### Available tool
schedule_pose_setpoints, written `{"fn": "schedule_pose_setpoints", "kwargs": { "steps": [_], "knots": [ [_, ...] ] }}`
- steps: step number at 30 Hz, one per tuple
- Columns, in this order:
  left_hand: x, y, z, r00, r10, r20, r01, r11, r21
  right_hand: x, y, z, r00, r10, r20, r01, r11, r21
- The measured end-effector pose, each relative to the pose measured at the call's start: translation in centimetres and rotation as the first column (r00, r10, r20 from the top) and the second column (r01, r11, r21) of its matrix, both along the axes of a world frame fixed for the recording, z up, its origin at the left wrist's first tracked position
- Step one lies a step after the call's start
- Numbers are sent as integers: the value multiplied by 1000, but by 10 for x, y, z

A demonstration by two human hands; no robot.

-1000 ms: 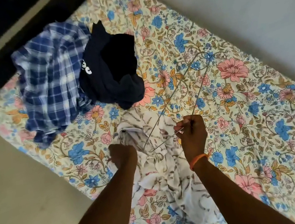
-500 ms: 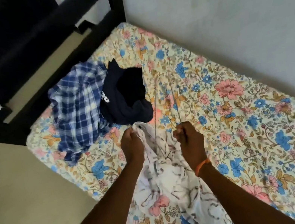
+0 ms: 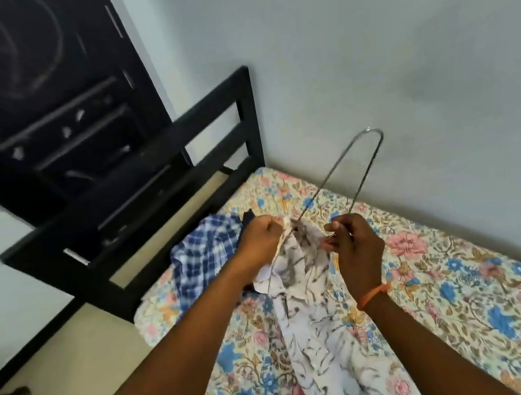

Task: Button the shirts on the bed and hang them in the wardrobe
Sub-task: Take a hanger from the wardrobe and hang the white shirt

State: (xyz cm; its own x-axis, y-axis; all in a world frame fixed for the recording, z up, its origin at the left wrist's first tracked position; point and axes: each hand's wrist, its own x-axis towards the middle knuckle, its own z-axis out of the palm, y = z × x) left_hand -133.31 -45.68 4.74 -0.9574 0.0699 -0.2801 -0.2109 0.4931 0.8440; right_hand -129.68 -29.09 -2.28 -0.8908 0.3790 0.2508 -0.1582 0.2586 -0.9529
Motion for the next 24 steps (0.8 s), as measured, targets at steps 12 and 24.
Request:
{"fn": "schedule_pose_setpoints", "kwargs": {
  "steps": [12,24],
  "knots": [
    [22,-45,175,945,-4,328,-171,846,505,38,-9,94,1000,7,14,-15,633,774],
    [38,-84,202,999,53,-2,-50,932,-360,50,-14,127,992,118,-39,-29,529,848]
  ]
}}
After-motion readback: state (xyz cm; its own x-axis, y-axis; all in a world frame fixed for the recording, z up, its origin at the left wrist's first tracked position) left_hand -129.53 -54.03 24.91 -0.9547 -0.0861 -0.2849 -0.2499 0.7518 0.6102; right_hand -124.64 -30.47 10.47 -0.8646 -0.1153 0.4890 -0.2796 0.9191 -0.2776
